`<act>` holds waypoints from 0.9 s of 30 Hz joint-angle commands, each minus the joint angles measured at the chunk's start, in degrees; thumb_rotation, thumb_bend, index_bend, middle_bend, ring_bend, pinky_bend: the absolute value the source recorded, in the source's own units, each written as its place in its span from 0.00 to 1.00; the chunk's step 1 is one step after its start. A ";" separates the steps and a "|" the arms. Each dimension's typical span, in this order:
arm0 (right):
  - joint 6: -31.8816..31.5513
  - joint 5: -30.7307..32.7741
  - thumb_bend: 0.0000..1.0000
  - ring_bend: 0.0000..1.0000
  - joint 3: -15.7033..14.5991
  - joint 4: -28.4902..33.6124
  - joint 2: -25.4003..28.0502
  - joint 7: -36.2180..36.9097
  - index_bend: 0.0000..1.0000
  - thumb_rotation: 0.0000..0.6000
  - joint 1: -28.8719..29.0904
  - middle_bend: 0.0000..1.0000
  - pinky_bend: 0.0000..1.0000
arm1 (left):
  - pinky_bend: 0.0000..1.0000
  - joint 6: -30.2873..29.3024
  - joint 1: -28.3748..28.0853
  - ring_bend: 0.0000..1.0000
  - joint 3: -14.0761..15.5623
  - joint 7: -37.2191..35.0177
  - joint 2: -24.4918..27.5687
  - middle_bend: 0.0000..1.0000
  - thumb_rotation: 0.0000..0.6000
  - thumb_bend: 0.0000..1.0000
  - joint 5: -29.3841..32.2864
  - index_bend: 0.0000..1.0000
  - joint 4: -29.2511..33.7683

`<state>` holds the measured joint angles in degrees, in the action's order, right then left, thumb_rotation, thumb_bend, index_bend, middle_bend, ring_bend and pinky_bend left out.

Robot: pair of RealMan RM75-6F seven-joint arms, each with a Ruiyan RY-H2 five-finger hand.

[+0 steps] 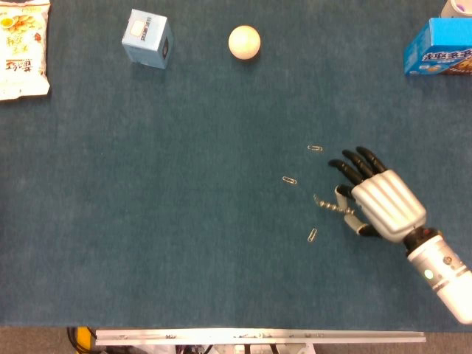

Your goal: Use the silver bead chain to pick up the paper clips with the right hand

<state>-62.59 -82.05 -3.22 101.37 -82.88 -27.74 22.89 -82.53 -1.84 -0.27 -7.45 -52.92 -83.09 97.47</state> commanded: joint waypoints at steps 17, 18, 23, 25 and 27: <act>3.49 -1.42 0.33 0.00 -3.56 3.48 2.44 2.11 0.72 1.00 0.19 0.17 0.05 | 0.44 -0.30 0.21 0.31 -0.27 -0.29 0.07 0.36 1.00 0.00 0.25 0.40 -0.14; 3.58 -1.27 0.33 0.00 -3.51 3.35 2.30 2.20 0.72 1.00 0.19 0.17 0.05 | 0.44 -0.31 0.23 0.31 -0.27 -0.33 0.10 0.36 1.00 0.00 0.26 0.40 -0.14; 3.90 -0.71 0.33 0.00 -3.35 2.55 1.72 2.16 0.72 1.00 0.19 0.17 0.05 | 0.44 -0.30 0.25 0.31 -0.33 -0.46 0.13 0.36 1.00 0.00 0.33 0.40 -0.18; 4.07 -0.47 0.33 0.00 -3.34 2.29 1.56 2.09 0.72 1.00 0.20 0.17 0.05 | 0.44 -0.23 0.25 0.31 -0.31 -0.44 0.14 0.36 1.00 0.00 0.36 0.40 -0.19; 4.10 -0.37 0.33 0.00 -3.28 2.14 1.45 2.05 0.72 1.00 0.21 0.17 0.05 | 0.44 -0.22 0.24 0.31 -0.33 -0.43 0.13 0.36 1.00 0.00 0.36 0.40 -0.17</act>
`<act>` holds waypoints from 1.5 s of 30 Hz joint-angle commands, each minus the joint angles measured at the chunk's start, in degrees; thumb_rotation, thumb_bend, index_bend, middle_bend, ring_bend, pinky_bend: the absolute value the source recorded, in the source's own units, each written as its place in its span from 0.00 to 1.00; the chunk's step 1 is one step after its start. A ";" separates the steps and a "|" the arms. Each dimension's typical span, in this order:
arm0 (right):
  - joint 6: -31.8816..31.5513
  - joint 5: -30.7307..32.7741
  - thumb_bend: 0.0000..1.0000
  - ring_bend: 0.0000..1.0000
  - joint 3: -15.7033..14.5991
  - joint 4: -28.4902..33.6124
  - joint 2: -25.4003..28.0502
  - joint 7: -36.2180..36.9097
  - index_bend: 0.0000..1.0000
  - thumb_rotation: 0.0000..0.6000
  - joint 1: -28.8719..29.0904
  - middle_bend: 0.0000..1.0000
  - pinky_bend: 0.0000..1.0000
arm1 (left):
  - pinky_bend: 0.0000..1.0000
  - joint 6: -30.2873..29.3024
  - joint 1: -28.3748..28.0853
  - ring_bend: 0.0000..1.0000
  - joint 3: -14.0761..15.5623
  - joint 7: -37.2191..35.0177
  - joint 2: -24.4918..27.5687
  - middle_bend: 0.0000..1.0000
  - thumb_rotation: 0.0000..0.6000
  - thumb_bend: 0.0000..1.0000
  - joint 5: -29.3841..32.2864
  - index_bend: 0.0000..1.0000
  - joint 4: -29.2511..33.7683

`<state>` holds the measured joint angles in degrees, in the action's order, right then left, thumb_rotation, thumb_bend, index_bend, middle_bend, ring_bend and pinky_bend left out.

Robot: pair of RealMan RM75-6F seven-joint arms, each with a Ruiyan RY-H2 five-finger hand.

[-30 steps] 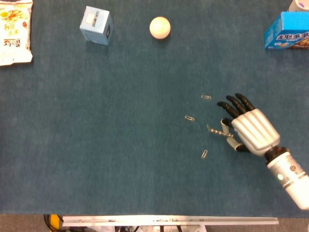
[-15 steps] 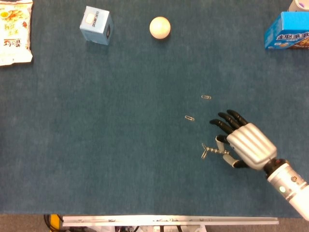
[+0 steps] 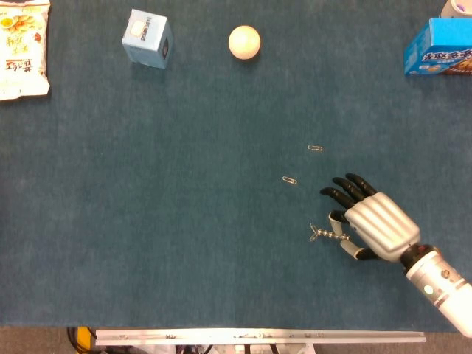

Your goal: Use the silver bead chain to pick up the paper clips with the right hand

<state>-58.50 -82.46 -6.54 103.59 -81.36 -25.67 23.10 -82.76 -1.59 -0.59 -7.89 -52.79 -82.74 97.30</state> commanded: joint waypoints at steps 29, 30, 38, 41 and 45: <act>-1.72 3.51 0.33 0.00 6.78 -3.37 -3.51 0.61 0.75 1.00 2.25 0.20 0.06 | 0.44 0.47 -0.09 0.31 -0.18 0.33 -0.04 0.36 1.00 0.00 0.51 0.40 0.02; -1.77 3.59 0.33 0.00 6.99 -3.55 -3.74 0.35 0.75 1.00 2.41 0.20 0.06 | 0.44 0.47 -0.08 0.31 -0.17 0.33 -0.04 0.36 1.00 0.00 0.49 0.40 -0.02; -1.63 6.04 0.33 0.00 8.86 -4.74 -4.77 -0.64 0.75 1.00 3.52 0.20 0.06 | 0.44 0.39 -0.02 0.31 -0.23 0.21 0.00 0.36 1.00 0.00 0.58 0.40 -0.05; -1.67 6.90 0.33 0.00 9.40 -5.32 -4.95 -0.69 0.75 1.00 3.82 0.20 0.06 | 0.44 0.44 -0.03 0.31 -0.22 0.32 0.00 0.36 1.00 0.00 0.57 0.40 -0.05; -1.64 7.83 0.33 0.00 9.91 -6.36 -5.15 -0.77 0.75 1.00 4.22 0.20 0.06 | 0.43 0.52 -0.08 0.31 -0.27 0.52 -0.09 0.36 1.00 0.00 0.68 0.40 -0.05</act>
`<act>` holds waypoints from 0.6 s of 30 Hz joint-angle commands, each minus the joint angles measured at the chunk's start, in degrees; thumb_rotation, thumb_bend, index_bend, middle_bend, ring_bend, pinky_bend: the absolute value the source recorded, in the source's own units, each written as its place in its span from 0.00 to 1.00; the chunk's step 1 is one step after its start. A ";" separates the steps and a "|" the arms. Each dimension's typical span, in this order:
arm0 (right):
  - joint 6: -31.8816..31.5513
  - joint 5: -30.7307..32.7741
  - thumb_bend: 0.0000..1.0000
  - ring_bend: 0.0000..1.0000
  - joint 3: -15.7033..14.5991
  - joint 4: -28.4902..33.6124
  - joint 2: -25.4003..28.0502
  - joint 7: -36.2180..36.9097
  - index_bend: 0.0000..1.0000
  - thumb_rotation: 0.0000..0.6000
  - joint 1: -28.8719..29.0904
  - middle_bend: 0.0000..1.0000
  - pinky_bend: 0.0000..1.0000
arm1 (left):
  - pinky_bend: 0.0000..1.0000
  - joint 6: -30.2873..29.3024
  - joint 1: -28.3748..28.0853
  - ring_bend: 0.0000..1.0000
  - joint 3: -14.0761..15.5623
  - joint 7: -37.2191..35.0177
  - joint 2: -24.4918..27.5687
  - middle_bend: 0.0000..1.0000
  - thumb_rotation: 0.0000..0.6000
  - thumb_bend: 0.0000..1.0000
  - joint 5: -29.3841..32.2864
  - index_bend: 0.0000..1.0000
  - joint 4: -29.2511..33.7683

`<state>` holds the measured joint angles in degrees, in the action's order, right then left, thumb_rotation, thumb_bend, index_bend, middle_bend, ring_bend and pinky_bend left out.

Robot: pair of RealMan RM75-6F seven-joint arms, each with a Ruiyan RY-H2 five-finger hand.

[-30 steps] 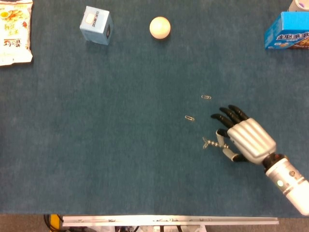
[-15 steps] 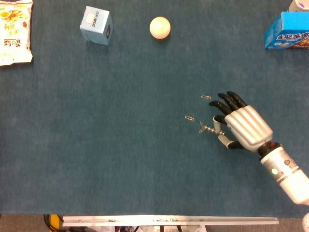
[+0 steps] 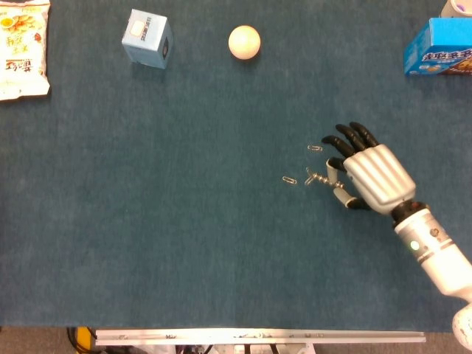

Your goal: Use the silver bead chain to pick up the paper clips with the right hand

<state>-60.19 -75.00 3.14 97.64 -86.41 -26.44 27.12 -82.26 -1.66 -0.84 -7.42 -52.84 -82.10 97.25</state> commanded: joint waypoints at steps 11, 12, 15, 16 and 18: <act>0.86 3.87 0.33 0.00 1.78 -5.02 -1.80 0.89 0.75 1.00 1.47 0.20 0.06 | 0.44 0.50 -0.13 0.31 0.00 0.24 -0.08 0.36 1.00 0.00 0.35 0.40 -0.06; 0.82 4.02 0.33 0.00 1.87 -5.45 -2.03 0.96 0.75 1.00 1.54 0.20 0.06 | 0.44 0.62 -0.20 0.31 -0.03 0.22 -0.08 0.36 1.00 0.00 0.43 0.40 -0.11; 0.62 4.45 0.33 0.00 2.20 -6.77 -2.76 1.32 0.75 1.00 1.74 0.20 0.06 | 0.44 0.85 -0.29 0.31 -0.08 0.19 -0.09 0.36 1.00 0.00 0.60 0.40 -0.19; 0.57 4.60 0.33 0.00 2.31 -7.13 -2.94 1.43 0.75 1.00 1.80 0.20 0.06 | 0.44 0.85 -0.28 0.31 -0.08 0.16 -0.09 0.36 1.00 0.00 0.60 0.40 -0.20; 0.44 4.91 0.33 0.00 2.58 -7.89 -3.32 1.60 0.75 1.00 1.96 0.19 0.06 | 0.44 0.88 -0.30 0.31 -0.08 0.06 -0.08 0.36 1.00 0.00 0.58 0.40 -0.22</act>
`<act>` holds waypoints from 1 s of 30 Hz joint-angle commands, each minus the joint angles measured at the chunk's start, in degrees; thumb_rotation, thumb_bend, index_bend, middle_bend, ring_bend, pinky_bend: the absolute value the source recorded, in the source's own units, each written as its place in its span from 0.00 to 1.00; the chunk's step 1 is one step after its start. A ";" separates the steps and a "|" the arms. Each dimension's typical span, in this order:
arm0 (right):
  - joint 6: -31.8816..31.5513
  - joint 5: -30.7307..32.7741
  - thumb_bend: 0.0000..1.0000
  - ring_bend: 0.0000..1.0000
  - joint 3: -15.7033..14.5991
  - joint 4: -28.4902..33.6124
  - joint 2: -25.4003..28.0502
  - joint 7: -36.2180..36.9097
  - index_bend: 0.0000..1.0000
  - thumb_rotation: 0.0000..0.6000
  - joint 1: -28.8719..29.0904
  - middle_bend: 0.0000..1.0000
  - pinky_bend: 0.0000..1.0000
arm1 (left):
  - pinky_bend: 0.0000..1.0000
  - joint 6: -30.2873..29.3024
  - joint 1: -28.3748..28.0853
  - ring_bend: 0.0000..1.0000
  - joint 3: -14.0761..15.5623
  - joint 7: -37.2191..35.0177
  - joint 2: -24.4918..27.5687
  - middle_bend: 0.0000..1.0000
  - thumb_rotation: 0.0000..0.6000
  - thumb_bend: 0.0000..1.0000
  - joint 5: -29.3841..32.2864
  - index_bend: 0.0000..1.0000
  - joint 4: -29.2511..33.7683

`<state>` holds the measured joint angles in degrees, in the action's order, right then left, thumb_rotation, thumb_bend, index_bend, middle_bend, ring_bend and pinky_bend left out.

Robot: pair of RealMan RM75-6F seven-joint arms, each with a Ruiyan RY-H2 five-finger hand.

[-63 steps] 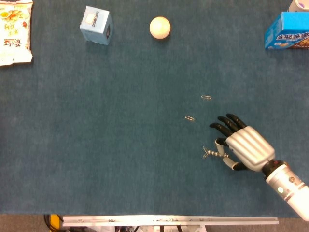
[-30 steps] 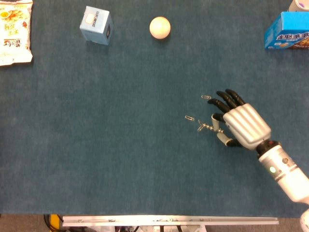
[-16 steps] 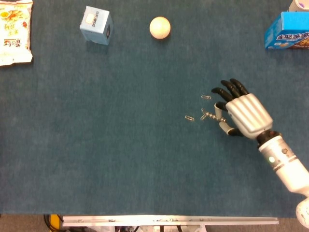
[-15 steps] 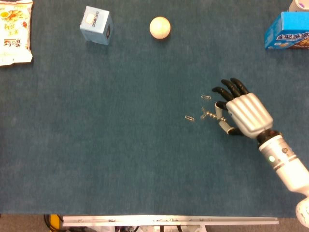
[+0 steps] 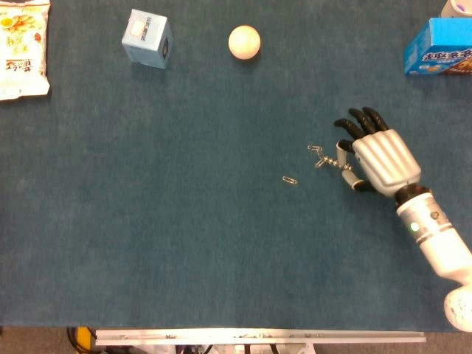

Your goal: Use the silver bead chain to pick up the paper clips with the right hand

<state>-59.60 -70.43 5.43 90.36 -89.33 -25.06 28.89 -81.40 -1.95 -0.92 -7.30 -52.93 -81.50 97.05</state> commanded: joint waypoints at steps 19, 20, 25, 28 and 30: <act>0.60 2.76 0.33 0.00 1.45 -3.87 -2.20 2.73 0.75 1.00 1.43 0.19 0.06 | 0.44 0.57 -0.17 0.31 -0.02 0.45 -0.15 0.36 1.00 0.00 0.51 0.40 -0.04; 0.68 2.90 0.33 0.00 1.44 -4.09 -2.32 2.74 0.75 1.00 1.50 0.19 0.06 | 0.44 0.57 -0.17 0.31 -0.03 0.40 -0.13 0.36 1.00 0.00 0.53 0.40 -0.04; 0.90 3.23 0.33 0.00 1.32 -4.92 -2.92 3.11 0.75 1.00 1.70 0.19 0.06 | 0.44 0.64 -0.16 0.31 0.01 0.22 -0.09 0.36 1.00 0.00 0.48 0.40 -0.15; 0.80 3.17 0.33 0.00 1.29 -5.04 -3.01 3.30 0.75 1.00 1.77 0.19 0.06 | 0.44 0.67 -0.18 0.31 0.01 0.21 -0.09 0.36 1.00 0.00 0.47 0.40 -0.17; 0.72 3.15 0.33 0.00 1.34 -5.05 -3.03 3.42 0.75 1.00 1.82 0.19 0.06 | 0.44 0.67 -0.18 0.31 0.02 0.20 -0.09 0.36 1.00 0.00 0.46 0.40 -0.15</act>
<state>-58.88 -67.28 6.76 85.31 -92.35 -21.63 30.70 -80.73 -2.12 -0.89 -7.10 -53.01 -81.04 96.90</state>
